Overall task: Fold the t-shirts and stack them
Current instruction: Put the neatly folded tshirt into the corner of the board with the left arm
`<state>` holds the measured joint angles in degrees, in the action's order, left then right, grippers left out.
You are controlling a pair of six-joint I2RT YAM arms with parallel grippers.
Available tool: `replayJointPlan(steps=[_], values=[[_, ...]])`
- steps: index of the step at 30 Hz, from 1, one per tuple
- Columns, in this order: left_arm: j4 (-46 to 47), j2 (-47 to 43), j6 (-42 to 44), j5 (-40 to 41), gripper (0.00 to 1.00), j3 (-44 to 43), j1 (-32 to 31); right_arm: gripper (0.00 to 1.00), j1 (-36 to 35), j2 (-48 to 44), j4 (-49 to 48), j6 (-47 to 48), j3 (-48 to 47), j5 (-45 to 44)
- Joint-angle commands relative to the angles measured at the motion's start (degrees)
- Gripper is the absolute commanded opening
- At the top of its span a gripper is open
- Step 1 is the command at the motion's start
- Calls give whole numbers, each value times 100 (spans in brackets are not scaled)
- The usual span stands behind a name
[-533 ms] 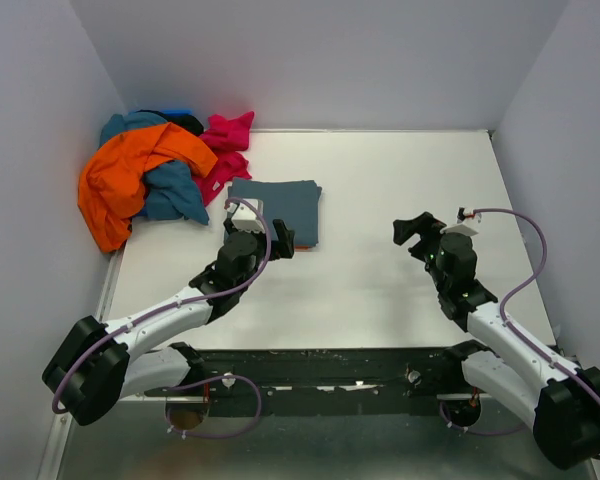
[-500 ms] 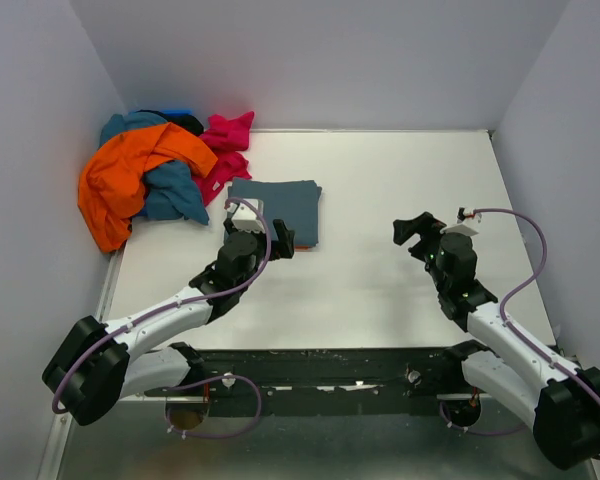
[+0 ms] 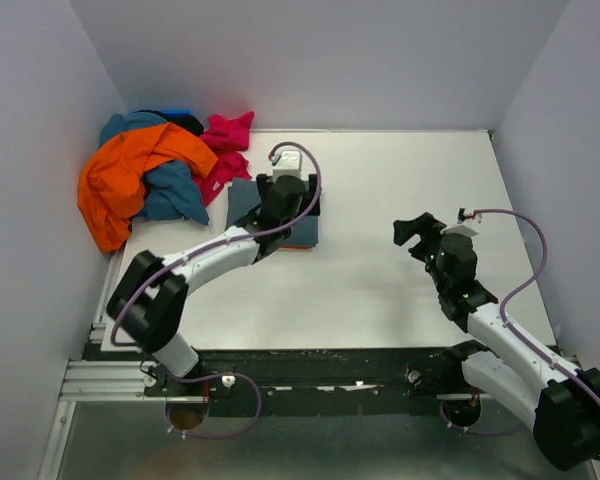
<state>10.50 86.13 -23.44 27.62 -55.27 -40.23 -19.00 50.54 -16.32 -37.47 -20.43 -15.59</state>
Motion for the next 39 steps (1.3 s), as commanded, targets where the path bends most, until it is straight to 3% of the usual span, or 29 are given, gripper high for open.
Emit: replayJointPlan(steps=[1,10,19,26,32,39], values=[[-1013,1369,515,-168,99,-1571,374,100,28,-97,32,-14,91,-58],[-2358,3804,947,-1346,99,-4665,946,100,20,-159,-56,-23,161,39],[-3343,5238,341,-2163,97,-6311,1368,100,20,-115,-100,-5,170,136],[-3519,5081,95,-2314,95,-5760,1377,100,20,-89,-126,3,170,180],[-3213,4247,-29,-2393,95,-4311,1368,100,20,-97,-135,12,170,215],[-2853,2999,-169,-1796,95,-2431,1368,100,20,-185,-109,21,188,197]])
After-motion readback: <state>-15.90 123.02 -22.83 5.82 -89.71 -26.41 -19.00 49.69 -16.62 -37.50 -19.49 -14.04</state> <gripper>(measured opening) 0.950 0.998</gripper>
